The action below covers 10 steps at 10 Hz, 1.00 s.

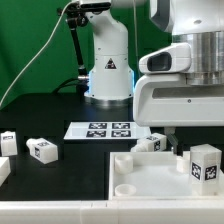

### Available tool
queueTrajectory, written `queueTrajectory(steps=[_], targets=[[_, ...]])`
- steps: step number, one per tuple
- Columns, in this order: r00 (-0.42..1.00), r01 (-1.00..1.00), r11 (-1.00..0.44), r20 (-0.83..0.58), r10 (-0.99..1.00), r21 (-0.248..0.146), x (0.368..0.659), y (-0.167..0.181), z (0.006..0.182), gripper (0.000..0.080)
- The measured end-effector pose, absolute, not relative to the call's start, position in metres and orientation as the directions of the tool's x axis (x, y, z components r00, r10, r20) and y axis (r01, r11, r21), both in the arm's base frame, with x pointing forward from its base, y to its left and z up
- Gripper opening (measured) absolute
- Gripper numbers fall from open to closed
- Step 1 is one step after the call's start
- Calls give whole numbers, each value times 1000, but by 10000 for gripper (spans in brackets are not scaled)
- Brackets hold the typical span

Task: Assemble one leg

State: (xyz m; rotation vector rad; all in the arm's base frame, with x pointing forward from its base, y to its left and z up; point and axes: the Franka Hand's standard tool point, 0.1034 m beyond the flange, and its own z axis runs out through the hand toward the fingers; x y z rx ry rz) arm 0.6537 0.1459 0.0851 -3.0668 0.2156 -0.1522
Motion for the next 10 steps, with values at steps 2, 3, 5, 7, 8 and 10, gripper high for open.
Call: queueTrajectory(steps=[2, 3, 5, 7, 8, 10], targets=[[994, 13, -999, 104, 8, -47, 654, 143, 85, 649], [987, 123, -992, 111, 120, -25, 656, 141, 86, 649], [953, 284, -959, 113, 283, 7, 657, 138, 86, 649], [926, 362, -932, 110, 362, 22, 657, 136, 86, 627], [929, 353, -935, 110, 354, 21, 657, 136, 86, 457], [934, 340, -940, 111, 339, 19, 657, 136, 86, 285]])
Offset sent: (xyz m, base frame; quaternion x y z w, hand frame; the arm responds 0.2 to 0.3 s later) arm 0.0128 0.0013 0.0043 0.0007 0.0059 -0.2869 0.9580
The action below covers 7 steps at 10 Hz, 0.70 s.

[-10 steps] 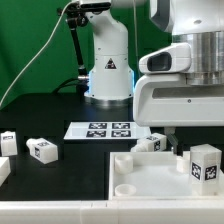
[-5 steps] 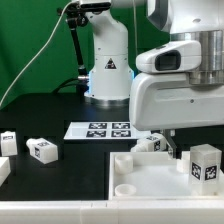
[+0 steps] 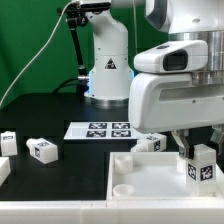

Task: Assemble one leg

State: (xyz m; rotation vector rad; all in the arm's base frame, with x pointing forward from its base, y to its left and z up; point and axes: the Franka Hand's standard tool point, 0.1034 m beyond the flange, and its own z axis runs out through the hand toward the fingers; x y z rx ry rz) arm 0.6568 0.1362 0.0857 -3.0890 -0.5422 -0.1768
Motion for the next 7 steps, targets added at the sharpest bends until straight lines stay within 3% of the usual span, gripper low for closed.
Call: queueTrajectory(steps=[2, 7], targets=[[939, 325, -946, 111, 325, 17, 657, 136, 86, 285], [995, -5, -1000, 98, -7, -24, 655, 139, 86, 285]])
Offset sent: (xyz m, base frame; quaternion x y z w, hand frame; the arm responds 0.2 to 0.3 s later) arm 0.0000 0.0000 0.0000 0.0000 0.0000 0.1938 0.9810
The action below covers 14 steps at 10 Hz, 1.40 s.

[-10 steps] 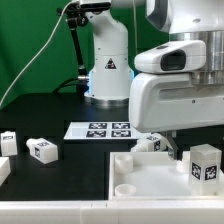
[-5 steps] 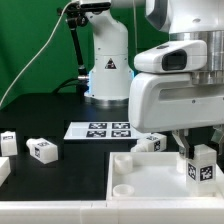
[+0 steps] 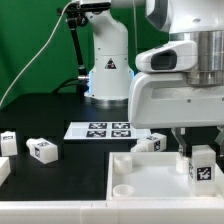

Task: Assemble one leg

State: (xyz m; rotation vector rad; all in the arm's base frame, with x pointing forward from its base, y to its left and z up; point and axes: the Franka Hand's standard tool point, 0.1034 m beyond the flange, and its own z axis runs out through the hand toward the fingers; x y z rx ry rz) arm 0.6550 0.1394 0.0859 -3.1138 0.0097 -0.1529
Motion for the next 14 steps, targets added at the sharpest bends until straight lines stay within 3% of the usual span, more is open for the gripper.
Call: queueTrajectory(steps=[4, 8, 10, 12, 13, 14], targets=[[898, -423, -903, 100, -429, -80, 654, 146, 85, 285], [556, -821, -556, 42, -830, -130, 653, 147, 85, 285], [403, -906, -399, 4, -915, -140, 654, 146, 85, 285], [392, -911, -388, 0, -920, -139, 654, 146, 84, 285], [439, -891, -437, 7, -898, -121, 652, 146, 83, 364], [482, -872, -480, 9, -876, -98, 650, 146, 81, 524]])
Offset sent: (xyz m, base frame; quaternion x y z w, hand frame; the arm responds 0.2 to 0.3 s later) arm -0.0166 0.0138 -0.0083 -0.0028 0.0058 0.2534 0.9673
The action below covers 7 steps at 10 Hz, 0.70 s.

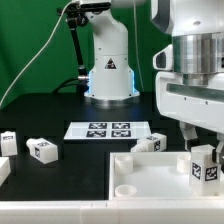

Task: Assemble one leg

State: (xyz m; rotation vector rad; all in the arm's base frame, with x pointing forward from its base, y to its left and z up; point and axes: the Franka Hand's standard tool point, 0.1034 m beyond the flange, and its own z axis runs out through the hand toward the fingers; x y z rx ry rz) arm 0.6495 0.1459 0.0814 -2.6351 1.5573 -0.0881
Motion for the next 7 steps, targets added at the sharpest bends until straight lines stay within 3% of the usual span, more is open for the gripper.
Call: queueTrajectory(steps=[1, 2, 3, 7], targets=[[560, -824, -559, 21, -828, -97, 650, 144, 81, 524], [650, -755, -650, 33, -759, -94, 650, 144, 81, 621], [701, -707, -701, 40, -712, -94, 650, 146, 82, 644], [882, -461, -884, 68, -466, -77, 651, 145, 82, 649]])
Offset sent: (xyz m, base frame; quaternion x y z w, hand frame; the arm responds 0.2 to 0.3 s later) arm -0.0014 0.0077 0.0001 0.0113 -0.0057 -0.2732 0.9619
